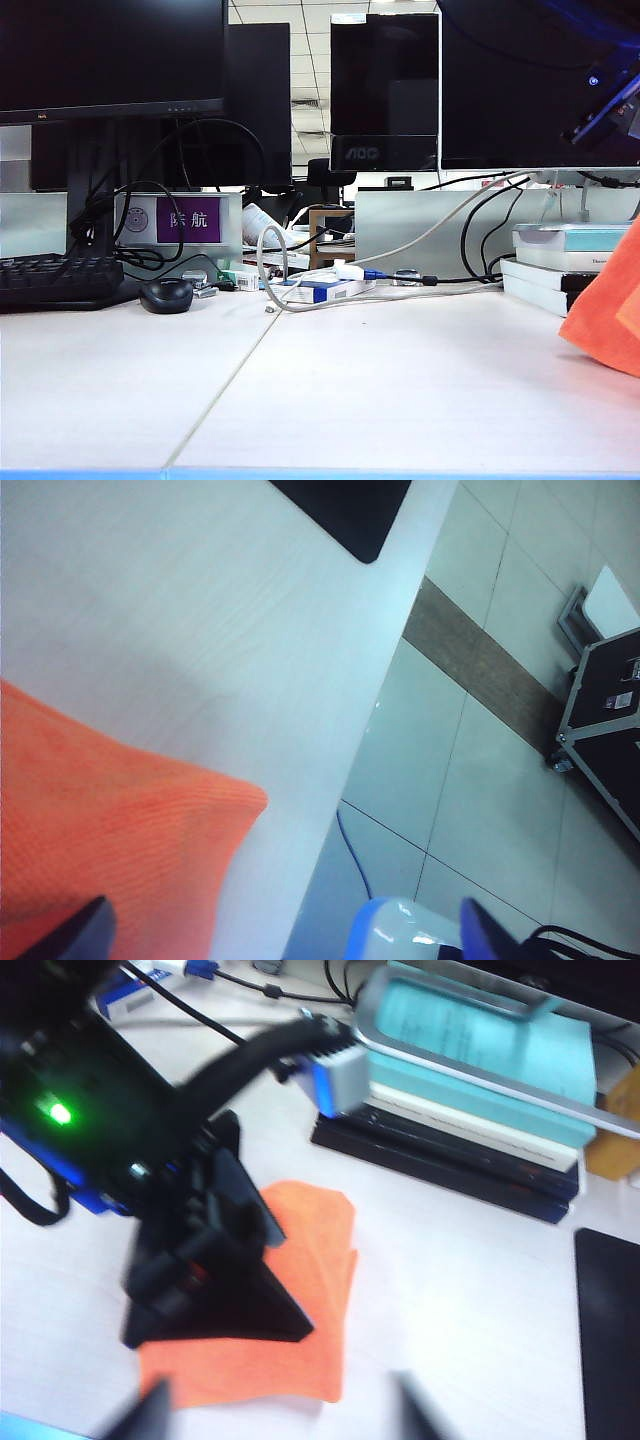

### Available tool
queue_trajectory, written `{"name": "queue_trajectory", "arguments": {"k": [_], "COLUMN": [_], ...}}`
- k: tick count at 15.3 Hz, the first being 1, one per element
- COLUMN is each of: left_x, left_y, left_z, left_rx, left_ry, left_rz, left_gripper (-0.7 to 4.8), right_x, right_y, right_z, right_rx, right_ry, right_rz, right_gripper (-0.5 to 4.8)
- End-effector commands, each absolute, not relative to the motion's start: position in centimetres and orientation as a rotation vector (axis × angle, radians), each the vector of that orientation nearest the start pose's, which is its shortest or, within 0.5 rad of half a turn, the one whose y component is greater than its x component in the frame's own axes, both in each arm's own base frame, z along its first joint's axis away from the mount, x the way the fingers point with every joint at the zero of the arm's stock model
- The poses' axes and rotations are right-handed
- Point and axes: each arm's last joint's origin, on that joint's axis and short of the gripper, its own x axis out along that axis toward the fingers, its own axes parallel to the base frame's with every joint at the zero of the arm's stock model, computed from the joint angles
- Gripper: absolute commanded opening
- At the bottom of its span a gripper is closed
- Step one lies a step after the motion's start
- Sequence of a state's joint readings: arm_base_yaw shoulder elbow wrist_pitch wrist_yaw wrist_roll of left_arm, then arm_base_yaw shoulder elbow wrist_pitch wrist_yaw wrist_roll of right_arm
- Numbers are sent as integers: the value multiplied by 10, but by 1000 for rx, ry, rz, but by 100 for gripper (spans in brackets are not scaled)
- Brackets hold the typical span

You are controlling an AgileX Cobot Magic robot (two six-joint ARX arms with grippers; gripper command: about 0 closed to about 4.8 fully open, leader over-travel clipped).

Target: Wipe the table from left to right using the rag.

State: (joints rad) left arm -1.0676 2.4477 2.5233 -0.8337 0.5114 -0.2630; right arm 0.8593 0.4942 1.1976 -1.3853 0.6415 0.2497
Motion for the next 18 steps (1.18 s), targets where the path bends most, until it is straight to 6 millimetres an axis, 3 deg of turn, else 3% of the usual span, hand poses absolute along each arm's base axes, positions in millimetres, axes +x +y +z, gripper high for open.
{"name": "queue_trajectory", "arguments": {"k": [1,9,18], "left_x": [241,240,269], "left_y": [-467,-460,-437], "left_z": [307,337,329], "left_rx": [-59,-98,-79], "left_ry": [1007,937,1004], "left_rz": [-1482,-1514,-1425], "left_gripper": [479,479,479], "right_x": [-4,16,25], "right_y": [-31,-6,4], "right_z": [369,339,308], "right_rx": [-191,-246,2], "right_ry": [426,463,188], "right_rz": [174,230,234], "right_gripper": [266,266,266]}}
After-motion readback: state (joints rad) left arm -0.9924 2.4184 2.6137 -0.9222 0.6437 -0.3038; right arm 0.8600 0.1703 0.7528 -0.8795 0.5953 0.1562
